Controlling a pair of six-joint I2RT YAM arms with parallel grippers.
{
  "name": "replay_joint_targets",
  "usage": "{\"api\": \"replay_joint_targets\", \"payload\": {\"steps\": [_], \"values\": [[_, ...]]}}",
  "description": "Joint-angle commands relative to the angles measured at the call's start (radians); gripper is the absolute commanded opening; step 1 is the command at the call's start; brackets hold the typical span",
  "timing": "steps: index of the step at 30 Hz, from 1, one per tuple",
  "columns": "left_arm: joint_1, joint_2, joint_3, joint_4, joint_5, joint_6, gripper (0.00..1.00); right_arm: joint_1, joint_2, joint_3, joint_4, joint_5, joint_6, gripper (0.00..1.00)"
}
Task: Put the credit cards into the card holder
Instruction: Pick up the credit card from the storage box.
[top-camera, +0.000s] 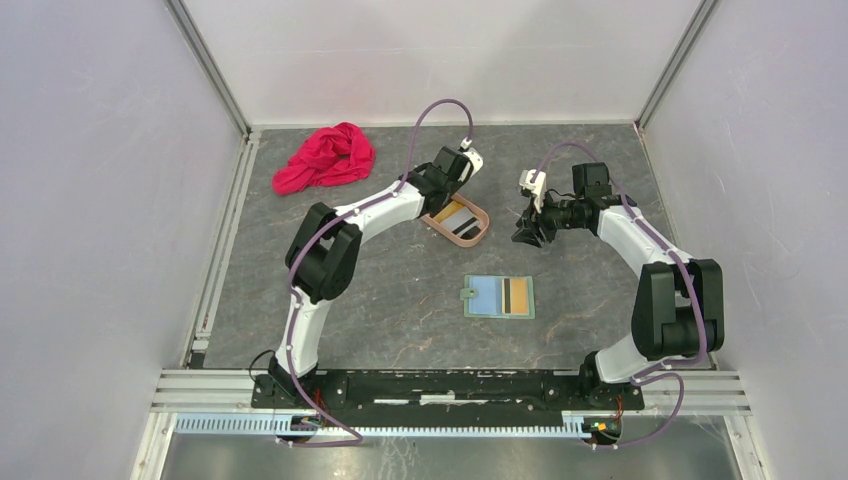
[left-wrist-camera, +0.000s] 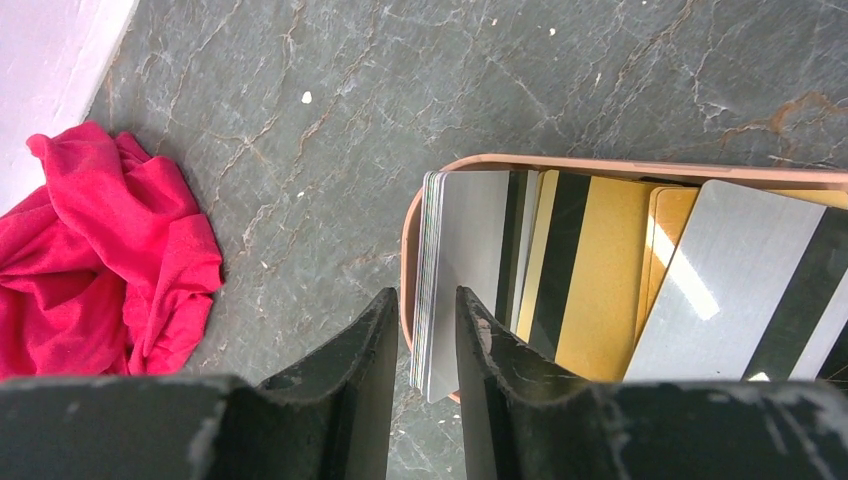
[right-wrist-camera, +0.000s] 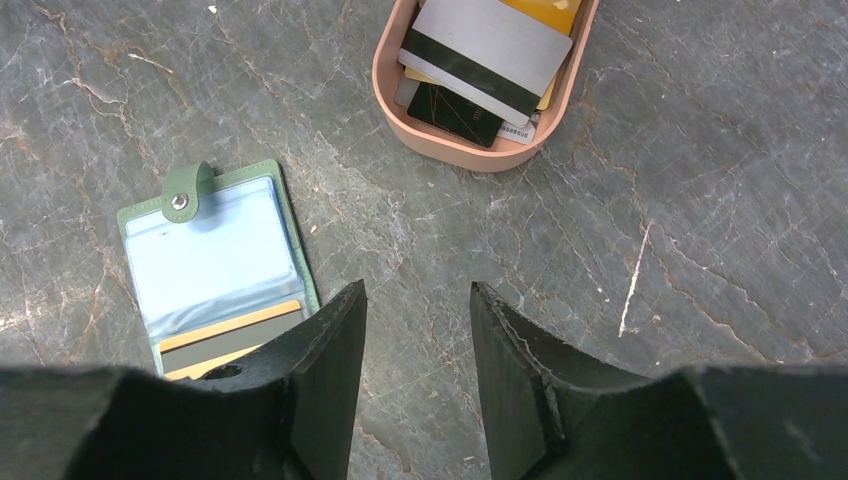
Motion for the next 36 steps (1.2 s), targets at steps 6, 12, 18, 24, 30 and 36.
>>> {"api": "replay_joint_targets", "payload": {"steps": [6,12,18,24,30,36], "values": [[0.003,0.018,0.063,-0.027,0.012,0.026,0.36,-0.007,-0.004,0.021,-0.005,-0.028,-0.012,0.49],[0.003,0.026,0.073,-0.039,0.018,0.027,0.35,-0.006,-0.003,0.021,-0.005,-0.027,-0.012,0.49],[0.003,0.043,0.093,-0.063,0.023,0.026,0.34,-0.008,-0.005,0.021,-0.005,-0.028,-0.013,0.49],[0.004,0.051,0.102,-0.076,0.024,0.026,0.32,-0.008,-0.007,0.020,-0.004,-0.029,-0.013,0.49],[0.004,0.051,0.105,-0.077,0.022,0.025,0.27,-0.010,-0.006,0.021,-0.005,-0.030,-0.013,0.48],[0.003,0.046,0.104,-0.076,0.015,0.021,0.24,-0.012,-0.004,0.021,-0.005,-0.031,-0.013,0.48]]}}
